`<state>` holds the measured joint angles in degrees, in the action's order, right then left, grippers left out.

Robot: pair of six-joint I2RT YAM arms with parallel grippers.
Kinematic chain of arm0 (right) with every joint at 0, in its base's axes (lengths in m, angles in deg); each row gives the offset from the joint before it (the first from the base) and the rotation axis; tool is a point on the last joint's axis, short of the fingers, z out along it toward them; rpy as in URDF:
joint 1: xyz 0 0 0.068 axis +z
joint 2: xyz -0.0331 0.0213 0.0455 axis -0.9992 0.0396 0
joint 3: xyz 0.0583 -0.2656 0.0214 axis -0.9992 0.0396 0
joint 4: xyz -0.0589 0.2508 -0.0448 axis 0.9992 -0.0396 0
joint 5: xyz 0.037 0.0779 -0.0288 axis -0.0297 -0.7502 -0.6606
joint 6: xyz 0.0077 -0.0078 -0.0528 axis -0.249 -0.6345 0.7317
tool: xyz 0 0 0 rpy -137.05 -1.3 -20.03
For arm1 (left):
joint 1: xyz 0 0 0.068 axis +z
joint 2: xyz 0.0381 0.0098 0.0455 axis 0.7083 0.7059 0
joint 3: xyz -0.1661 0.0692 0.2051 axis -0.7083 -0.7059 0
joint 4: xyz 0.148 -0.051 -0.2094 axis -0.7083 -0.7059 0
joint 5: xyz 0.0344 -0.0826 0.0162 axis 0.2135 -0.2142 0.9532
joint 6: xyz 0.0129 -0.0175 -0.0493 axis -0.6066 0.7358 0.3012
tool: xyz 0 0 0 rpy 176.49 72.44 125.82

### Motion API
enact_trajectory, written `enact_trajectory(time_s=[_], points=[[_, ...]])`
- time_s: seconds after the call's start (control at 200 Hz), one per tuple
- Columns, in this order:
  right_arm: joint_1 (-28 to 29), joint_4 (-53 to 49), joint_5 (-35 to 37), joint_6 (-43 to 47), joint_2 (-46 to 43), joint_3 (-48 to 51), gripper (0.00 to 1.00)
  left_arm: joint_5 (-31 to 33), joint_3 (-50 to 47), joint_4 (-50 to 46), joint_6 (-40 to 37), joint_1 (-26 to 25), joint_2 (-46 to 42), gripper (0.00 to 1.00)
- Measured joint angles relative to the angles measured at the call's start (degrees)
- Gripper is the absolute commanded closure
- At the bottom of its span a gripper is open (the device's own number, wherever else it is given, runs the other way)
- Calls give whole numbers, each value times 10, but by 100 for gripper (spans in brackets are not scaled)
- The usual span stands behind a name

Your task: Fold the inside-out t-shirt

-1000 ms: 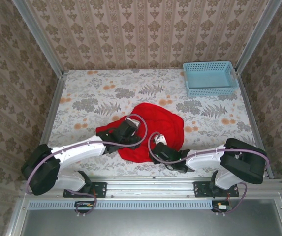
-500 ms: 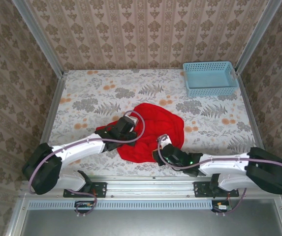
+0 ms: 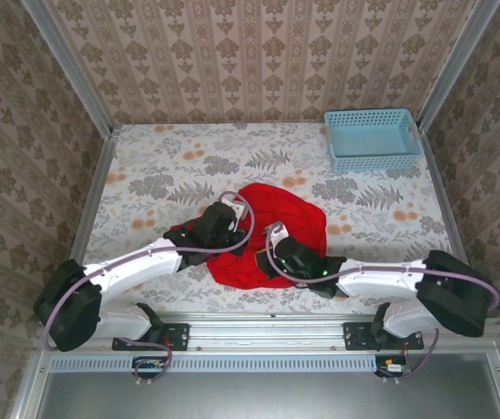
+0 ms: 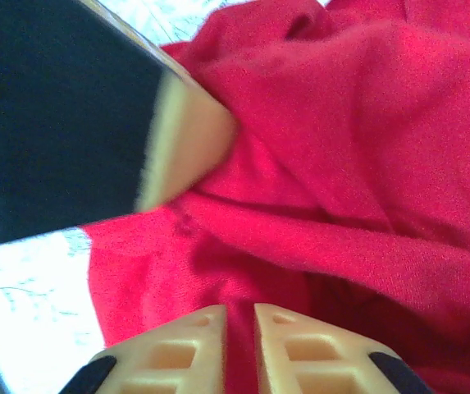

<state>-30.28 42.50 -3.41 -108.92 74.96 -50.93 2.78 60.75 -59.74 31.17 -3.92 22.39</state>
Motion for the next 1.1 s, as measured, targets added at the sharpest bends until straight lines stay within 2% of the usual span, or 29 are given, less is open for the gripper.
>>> enact_trajectory(time_s=[0.05, 0.115, 0.295, 0.445, 0.54, 0.685, 0.81, 0.97, 1.1], points=[[-7, 11, -18, 1, 24, -3, 68, -3, 6, 2, 1, 2, 0, 93], [-9, 29, -43, 10, 53, -8, 69, -7, 13, 2, 1, 5, 0, 93], [-1, 78, -88, 20, 105, -10, 100, -17, 17, 4, 5, 16, 0, 93], [22, 92, -76, 35, 111, -6, 100, -24, 17, 4, 11, 30, 1, 94], [58, 94, -49, 50, 97, 10, 100, -24, 17, 2, 17, 51, 6, 94], [112, 85, -8, 71, 70, 29, 100, -29, 18, 2, 27, 87, 38, 95], [130, 74, 17, 76, 64, 31, 100, -40, 18, 2, 32, 97, 63, 95], [126, 50, 37, 76, 46, 31, 80, -54, 17, 6, 34, 96, 66, 92], [94, 47, 20, 69, -2, 32, 73, -53, 11, 9, 38, 88, 46, 74]])
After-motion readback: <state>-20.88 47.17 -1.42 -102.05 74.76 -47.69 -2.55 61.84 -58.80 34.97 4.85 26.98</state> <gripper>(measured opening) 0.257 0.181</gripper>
